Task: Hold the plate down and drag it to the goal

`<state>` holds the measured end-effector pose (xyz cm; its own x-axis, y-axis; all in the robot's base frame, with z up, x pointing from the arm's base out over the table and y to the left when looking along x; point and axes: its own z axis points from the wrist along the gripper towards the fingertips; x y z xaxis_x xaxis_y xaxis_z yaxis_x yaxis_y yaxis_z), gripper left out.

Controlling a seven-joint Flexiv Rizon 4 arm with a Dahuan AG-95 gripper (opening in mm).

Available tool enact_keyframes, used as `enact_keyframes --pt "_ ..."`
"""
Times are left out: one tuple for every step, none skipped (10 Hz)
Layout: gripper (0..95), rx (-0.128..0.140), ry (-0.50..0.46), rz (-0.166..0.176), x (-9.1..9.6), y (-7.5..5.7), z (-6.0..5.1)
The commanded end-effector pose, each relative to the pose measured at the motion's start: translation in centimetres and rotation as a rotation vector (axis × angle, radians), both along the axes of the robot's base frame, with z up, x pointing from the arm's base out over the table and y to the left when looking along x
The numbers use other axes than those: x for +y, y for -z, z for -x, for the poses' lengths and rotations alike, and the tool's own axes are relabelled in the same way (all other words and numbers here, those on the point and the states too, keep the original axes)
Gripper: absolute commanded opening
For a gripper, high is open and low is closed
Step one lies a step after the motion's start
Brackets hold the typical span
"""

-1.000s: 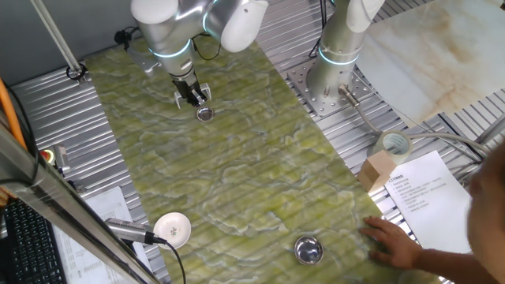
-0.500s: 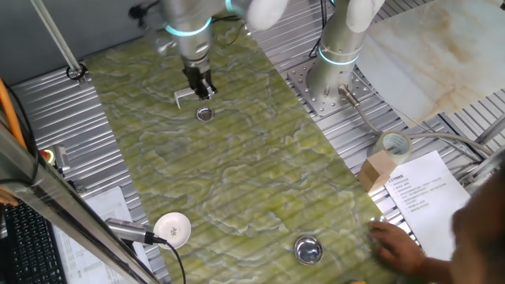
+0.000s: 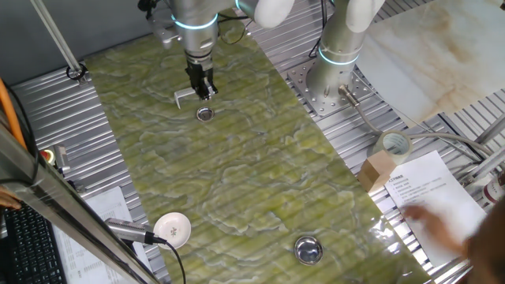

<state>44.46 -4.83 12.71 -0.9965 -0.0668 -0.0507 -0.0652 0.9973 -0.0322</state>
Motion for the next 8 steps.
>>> enact_keyframes --pt "0.0 -0.007 0.000 0.001 -0.12 0.51 -0.46" --pt "0.0 -0.013 0.000 0.005 -0.12 0.53 -0.49" --pt "0.0 -0.020 -0.001 0.008 -0.14 0.52 -0.49" --pt "0.0 -0.021 0.000 0.011 -0.17 0.52 -0.49" --pt "0.0 -0.021 0.002 0.015 -0.19 0.57 -0.51" --pt "0.0 -0.021 0.003 0.016 -0.22 0.66 -0.55" --pt "0.0 -0.021 0.002 0.015 -0.23 0.69 -0.57" --pt "0.0 -0.022 -0.003 0.015 -0.23 0.68 -0.57"
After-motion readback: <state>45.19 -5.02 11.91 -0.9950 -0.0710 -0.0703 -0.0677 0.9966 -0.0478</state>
